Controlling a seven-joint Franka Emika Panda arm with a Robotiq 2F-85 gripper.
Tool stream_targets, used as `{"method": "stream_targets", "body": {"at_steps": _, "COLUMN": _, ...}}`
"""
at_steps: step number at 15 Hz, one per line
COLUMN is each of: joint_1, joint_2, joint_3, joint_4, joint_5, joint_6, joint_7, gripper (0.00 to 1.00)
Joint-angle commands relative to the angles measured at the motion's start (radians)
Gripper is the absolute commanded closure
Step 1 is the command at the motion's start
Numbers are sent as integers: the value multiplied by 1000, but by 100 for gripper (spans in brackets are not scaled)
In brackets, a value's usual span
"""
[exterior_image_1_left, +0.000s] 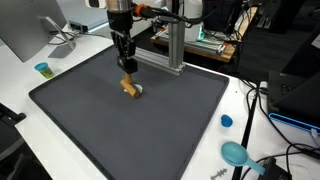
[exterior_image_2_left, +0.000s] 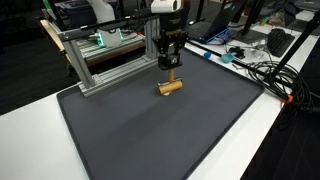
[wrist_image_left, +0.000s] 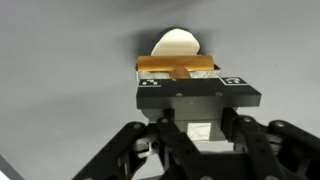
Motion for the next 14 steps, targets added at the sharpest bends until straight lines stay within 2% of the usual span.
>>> {"method": "stream_targets", "body": {"at_steps": 1, "joint_1": -6, "joint_2": 73, "joint_3": 4, "joint_4": 54, "joint_5": 59, "joint_6": 12, "joint_7": -41, "gripper": 78}}
{"method": "stream_targets", "body": {"at_steps": 5, "joint_1": -10, "joint_2": 81, "joint_3": 3, "joint_4": 74, "joint_5": 82, "joint_6": 17, "joint_7": -56, "gripper": 78}}
{"method": "stream_targets", "body": {"at_steps": 9, "joint_1": -2, "joint_2": -38, "joint_3": -10, "joint_4": 7, "joint_5": 56, "joint_6": 47, "joint_7": -46, "gripper": 78}}
{"method": "stream_targets", "body": {"at_steps": 14, "joint_1": 11, "joint_2": -91, "joint_3": 1, "joint_4": -8, "joint_5": -3, "joint_6": -118, "joint_7": -92, "gripper": 78}}
